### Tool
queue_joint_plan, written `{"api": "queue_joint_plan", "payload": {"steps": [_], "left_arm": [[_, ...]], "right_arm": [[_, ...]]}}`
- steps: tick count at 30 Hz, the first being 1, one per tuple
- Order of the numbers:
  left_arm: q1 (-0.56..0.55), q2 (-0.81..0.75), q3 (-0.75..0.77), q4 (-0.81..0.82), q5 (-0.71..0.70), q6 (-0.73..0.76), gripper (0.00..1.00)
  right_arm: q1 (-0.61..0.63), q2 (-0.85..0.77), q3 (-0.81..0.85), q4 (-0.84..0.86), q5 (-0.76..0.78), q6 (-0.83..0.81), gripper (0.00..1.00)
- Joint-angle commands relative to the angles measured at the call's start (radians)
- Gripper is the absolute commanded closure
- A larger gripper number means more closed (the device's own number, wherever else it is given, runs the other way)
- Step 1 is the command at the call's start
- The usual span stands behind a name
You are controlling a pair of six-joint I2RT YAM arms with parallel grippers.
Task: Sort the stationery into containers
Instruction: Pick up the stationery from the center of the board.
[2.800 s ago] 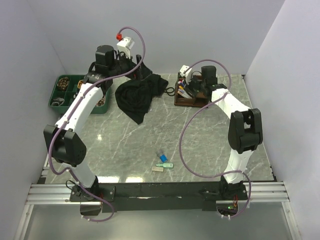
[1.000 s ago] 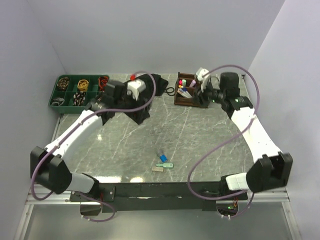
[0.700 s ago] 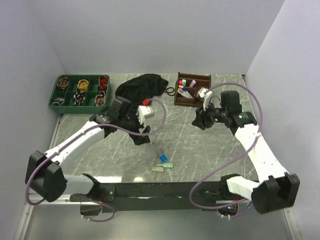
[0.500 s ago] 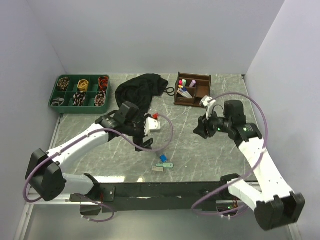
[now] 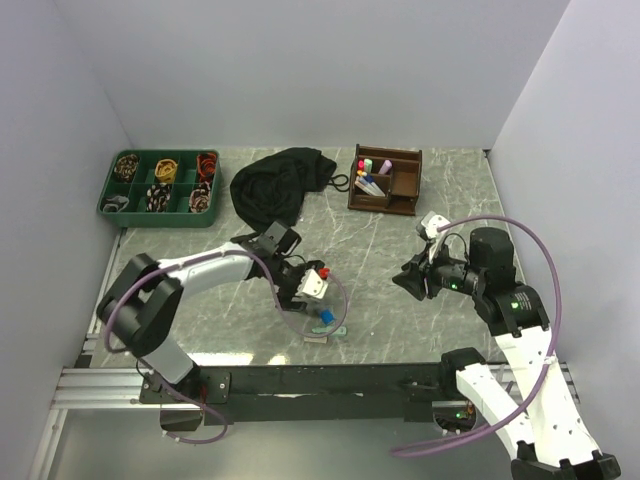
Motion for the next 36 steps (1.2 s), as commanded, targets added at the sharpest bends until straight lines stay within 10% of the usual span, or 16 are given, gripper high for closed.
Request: {"api": "queue_joint_plan", "payload": {"steps": [1,29,36], "left_arm": [[0.003,0.076,0.101,0.020,0.089,0.132,0.25],[-0.025,0.274,0.239,-0.207,0.161,0.217,0.45],[-0.031,0.290,0.239,-0.200,0.142,0.163,0.63]], "right_arm": [[0.004,-0.012,-0.011,-0.010,-0.015,0.011,0.52],[0.002,0.094,0.001,0.076,0.006,0.014,0.52],[0.004,0.111,0.008,0.089,0.014,0.016,0.52]]}}
